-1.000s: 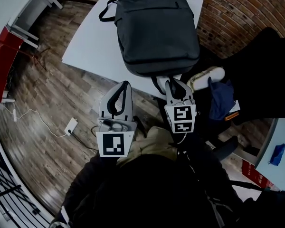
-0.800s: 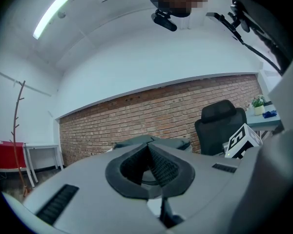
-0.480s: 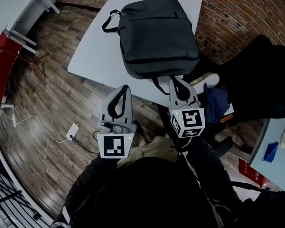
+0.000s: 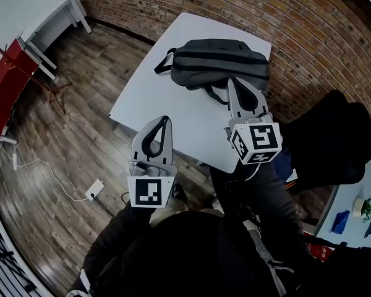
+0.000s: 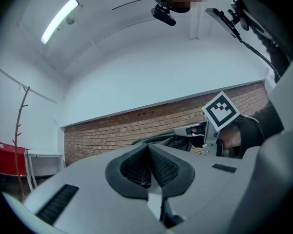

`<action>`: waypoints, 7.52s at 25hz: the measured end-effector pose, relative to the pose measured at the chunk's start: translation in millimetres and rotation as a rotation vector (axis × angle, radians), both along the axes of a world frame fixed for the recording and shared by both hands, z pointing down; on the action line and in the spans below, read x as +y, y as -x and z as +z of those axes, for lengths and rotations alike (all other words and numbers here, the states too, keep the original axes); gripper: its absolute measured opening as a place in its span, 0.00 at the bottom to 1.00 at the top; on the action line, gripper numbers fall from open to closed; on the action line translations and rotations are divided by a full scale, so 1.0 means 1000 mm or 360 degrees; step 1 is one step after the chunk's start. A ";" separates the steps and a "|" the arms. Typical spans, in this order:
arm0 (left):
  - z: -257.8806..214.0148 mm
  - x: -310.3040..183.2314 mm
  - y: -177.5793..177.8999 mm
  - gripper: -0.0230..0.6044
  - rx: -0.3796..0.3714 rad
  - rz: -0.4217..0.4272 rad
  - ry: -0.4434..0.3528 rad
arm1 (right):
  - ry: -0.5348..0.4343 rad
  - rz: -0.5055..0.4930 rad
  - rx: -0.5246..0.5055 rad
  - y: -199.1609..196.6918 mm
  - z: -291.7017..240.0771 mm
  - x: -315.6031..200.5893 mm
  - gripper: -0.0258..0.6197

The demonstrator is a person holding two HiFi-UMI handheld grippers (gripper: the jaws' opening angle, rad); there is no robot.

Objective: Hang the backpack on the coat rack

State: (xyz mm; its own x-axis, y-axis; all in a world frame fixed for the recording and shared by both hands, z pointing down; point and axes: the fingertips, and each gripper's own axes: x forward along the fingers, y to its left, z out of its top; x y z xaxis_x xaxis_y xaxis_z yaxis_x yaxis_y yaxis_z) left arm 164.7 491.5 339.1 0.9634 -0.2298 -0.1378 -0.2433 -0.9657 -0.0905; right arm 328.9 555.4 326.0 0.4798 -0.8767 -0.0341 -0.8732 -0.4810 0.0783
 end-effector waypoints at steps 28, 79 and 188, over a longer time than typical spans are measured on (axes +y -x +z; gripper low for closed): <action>0.019 -0.034 -0.002 0.05 -0.0088 0.0175 0.0016 | 0.0046 0.0109 -0.0029 0.028 0.041 0.001 0.05; 0.147 -0.006 0.131 0.05 -0.0270 0.0272 0.0041 | 0.0071 0.0478 -0.0630 0.130 0.290 0.045 0.07; -0.089 -0.138 -0.279 0.09 0.0101 0.0386 0.0164 | -0.0216 -0.0273 0.0790 -0.170 -0.108 -0.108 0.07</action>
State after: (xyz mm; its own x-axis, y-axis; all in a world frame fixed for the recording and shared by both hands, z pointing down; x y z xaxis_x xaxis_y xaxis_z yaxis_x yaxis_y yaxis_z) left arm 443.6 353.5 250.2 0.9823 -0.0094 -0.1873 -0.0059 -0.9998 0.0193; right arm 499.1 447.6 218.1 0.2275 -0.9131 -0.3384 -0.8141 -0.3691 0.4485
